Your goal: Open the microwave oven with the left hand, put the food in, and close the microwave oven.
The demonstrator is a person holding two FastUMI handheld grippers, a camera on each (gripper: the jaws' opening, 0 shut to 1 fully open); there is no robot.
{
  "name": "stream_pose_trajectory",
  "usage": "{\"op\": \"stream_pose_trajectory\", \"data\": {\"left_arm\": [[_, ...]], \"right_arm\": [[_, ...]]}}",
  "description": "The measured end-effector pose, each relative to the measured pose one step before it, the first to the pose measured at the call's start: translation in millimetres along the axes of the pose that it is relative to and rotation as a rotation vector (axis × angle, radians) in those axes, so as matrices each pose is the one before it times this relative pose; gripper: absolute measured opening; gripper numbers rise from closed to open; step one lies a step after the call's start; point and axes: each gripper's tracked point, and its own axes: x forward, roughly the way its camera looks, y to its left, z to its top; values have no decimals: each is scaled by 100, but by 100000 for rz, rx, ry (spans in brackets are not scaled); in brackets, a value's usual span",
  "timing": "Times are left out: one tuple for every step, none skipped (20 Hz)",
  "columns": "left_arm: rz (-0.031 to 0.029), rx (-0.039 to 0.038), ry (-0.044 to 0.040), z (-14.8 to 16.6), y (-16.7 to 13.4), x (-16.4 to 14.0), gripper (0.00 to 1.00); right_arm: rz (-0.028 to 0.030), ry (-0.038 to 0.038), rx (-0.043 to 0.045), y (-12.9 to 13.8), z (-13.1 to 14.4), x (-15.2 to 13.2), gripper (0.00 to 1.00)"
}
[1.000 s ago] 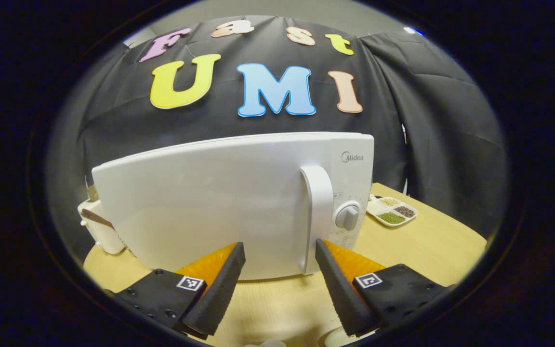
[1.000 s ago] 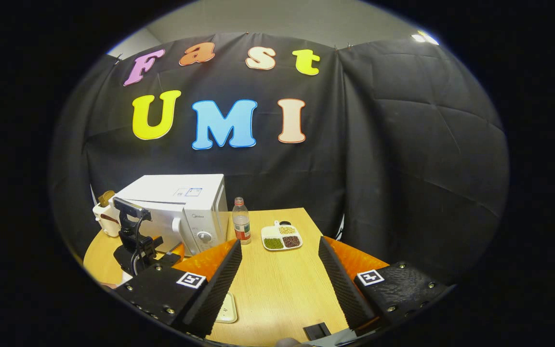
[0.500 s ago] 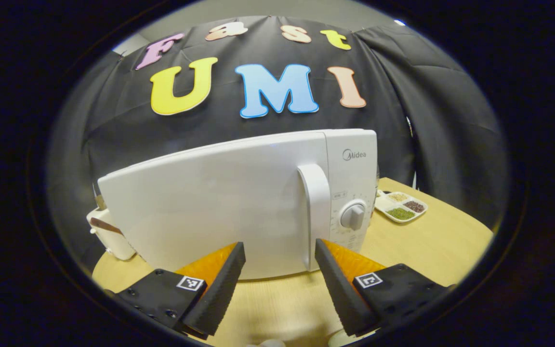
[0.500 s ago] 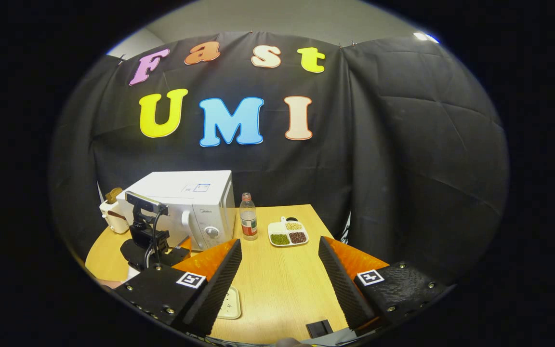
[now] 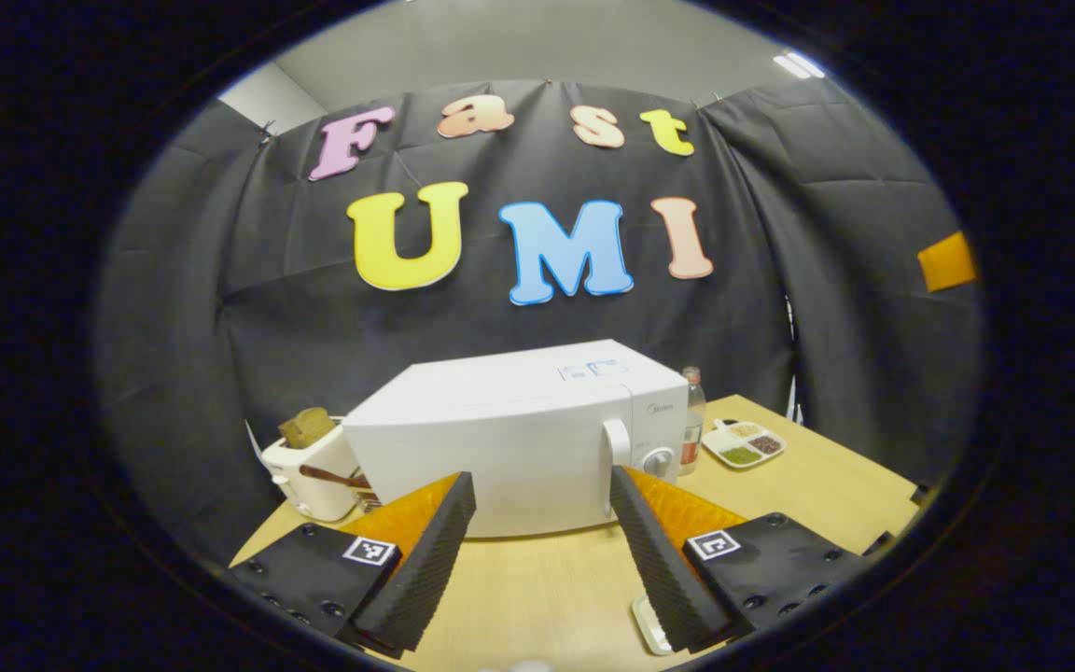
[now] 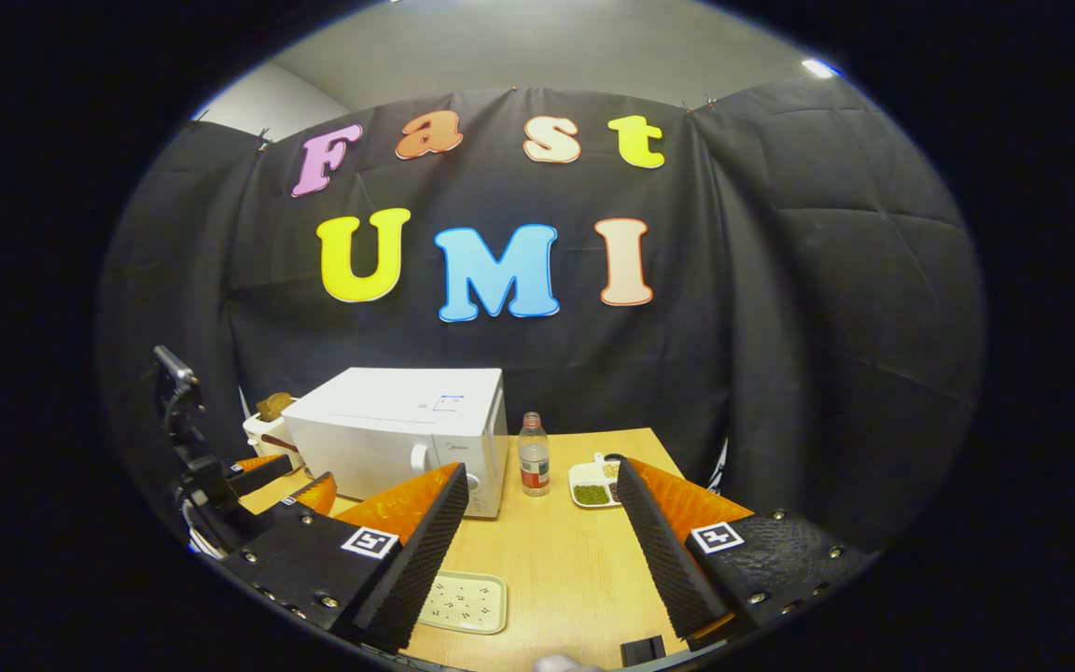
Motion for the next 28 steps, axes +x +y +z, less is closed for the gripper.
{"op": "stream_pose_trajectory", "data": {"left_arm": [[1717, -1996, -1626, 1921, 834, -1800, 100], [1734, -2088, -1621, 1818, 849, -1801, 100], [2107, -2053, -1302, 1736, 837, -1558, 100], [2738, -1629, -1858, 1689, 745, -1581, 97], [2665, -80, -1670, 1662, 796, -1286, 100], [3049, 336, -1115, 1229, 778, -1244, 99], [2375, 50, -529, 1171, 659, -1115, 99], [1605, -513, -1349, 1118, 505, -1054, 99], [1277, -1058, -609, 929, 41, -522, 99], [644, -589, -481, 665, 143, -672, 98], [769, 296, -77, 248, 38, -875, 98], [568, 960, 230, 437, -5, -619, 98], [-52, 648, -144, 269, -48, -534, 98], [-323, -352, 261, 251, -285, -550, 97], [-626, 167, 223, 177, -314, -280, 97], [183, 827, -368, 336, 26, -325, 96], [-28, 619, -421, 309, 5, -84, 96], [-760, 409, -505, 409, -216, -102, 95], [-119, -56, -81, 138, -159, -147, 94], [-1268, -344, -471, 216, -300, 10, 95], [-649, -607, 271, -111, -318, -1, 97], [-848, -353, -54, 121, -174, 78, 96], [-146, -518, 245, -122, -60, 37, 95], [-362, -909, 303, -2, -122, 11, 94], [69, -247, -192, 178, 41, 114, 97], [289, 295, -460, 105, 102, 170, 99], [199, 110, 118, -41, 116, 175, 99], [-38, -508, 108, 50, 62, 144, 97]], "right_arm": [[2419, -731, -40, 524, 419, -131, 98], [1526, -932, -611, 76, 378, -285, 98], [1720, -1646, -869, 221, 668, -242, 98], [990, -1832, -1253, 120, 616, -304, 98], [702, -1811, -1225, -16, 626, -251, 98], [299, -1919, -1036, -142, 416, -249, 98], [292, -1751, -519, -79, 486, -288, 98], [-543, -311, 184, -165, 10, -207, 93], [-741, 214, -18, -316, -63, -197, 98], [-37, -105, 373, -41, 157, -239, 98], [-970, 158, 915, -314, 136, -164, 98], [-646, 174, 1348, -281, 59, -339, 98], [68, -9, 1552, -118, 189, -216, 98], [-263, -399, 1325, -94, 70, -207, 98], [-619, 53, 1143, -287, 51, -180, 98], [-590, 74, 908, -311, -79, -312, 98], [368, -671, 460, 63, 210, -252, 98], [-518, -653, -73, -201, 131, -168, 98], [-279, -450, -465, -198, 132, -197, 98], [-34, -258, -592, -14, -31, -249, 98], [-222, 128, 0, 39, 26, -117, 98], [142, 27, 384, -5, -101, -60, 98], [383, 179, 742, 93, -9, -87, 98], [49, 359, 785, 57, 6, -165, 98], [21, -160, -7, -32, 87, -49, 98], [-356, -101, -357, -267, 194, 102, 98], [-77, -152, -468, -89, 173, 44, 98], [-251, -694, -304, 7, 164, -51, 98]]}}
